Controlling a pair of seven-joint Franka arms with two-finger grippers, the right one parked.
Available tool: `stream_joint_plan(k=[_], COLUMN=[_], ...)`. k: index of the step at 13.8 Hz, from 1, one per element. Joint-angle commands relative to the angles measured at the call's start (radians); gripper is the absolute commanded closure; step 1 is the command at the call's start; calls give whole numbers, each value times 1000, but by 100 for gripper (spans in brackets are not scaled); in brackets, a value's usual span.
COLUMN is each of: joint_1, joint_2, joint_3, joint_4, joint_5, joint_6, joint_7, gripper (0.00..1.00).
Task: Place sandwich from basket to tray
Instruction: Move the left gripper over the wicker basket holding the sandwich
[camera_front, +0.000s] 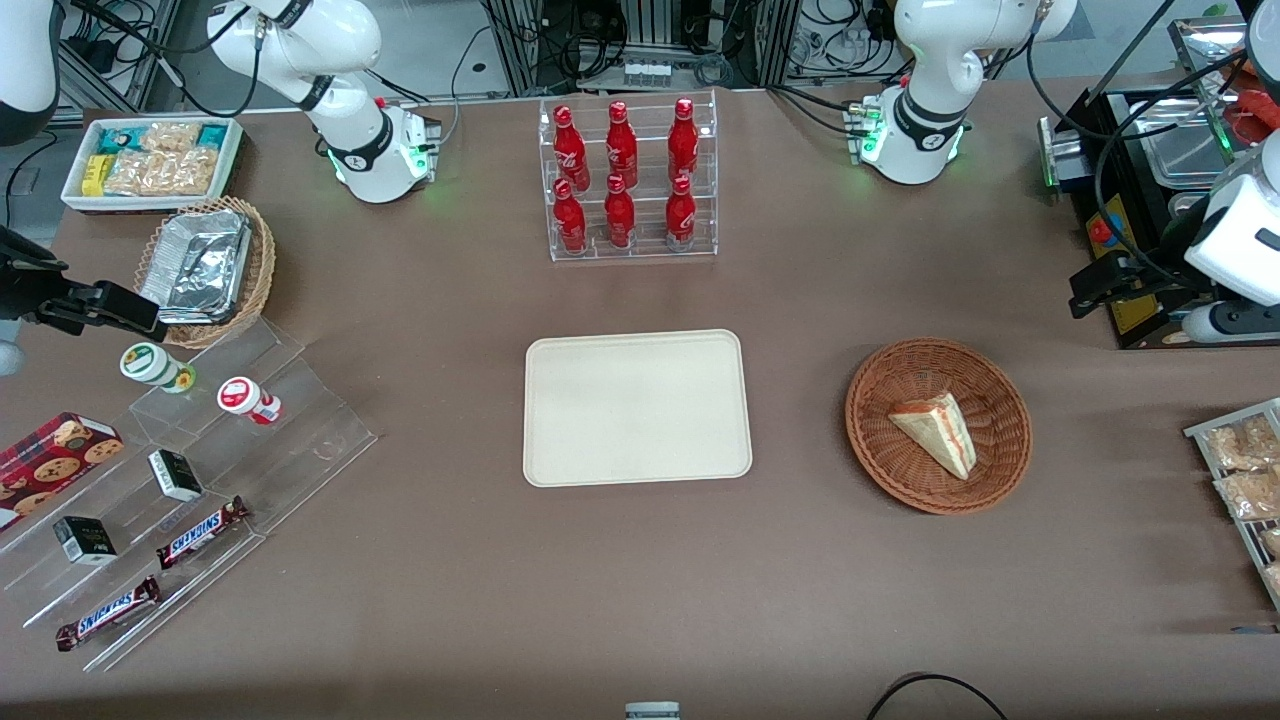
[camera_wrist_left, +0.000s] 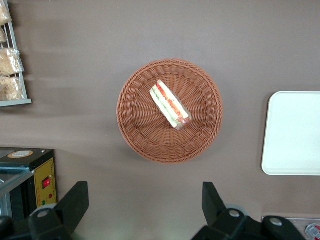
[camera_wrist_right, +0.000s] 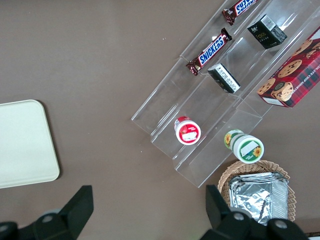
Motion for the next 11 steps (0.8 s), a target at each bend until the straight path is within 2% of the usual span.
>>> stream_joint_plan(k=[1, 6, 8, 11], joint_1=[-19, -41, -41, -44], joint_2=[2, 40, 45, 39], joint_3=[14, 12, 11, -23], joint_4=[21, -11, -94, -253], joint_5=[-12, 3, 3, 6], joint_6=[-47, -13, 75, 270], joint_7=[18, 1, -37, -184], gripper=[0, 0, 0, 0])
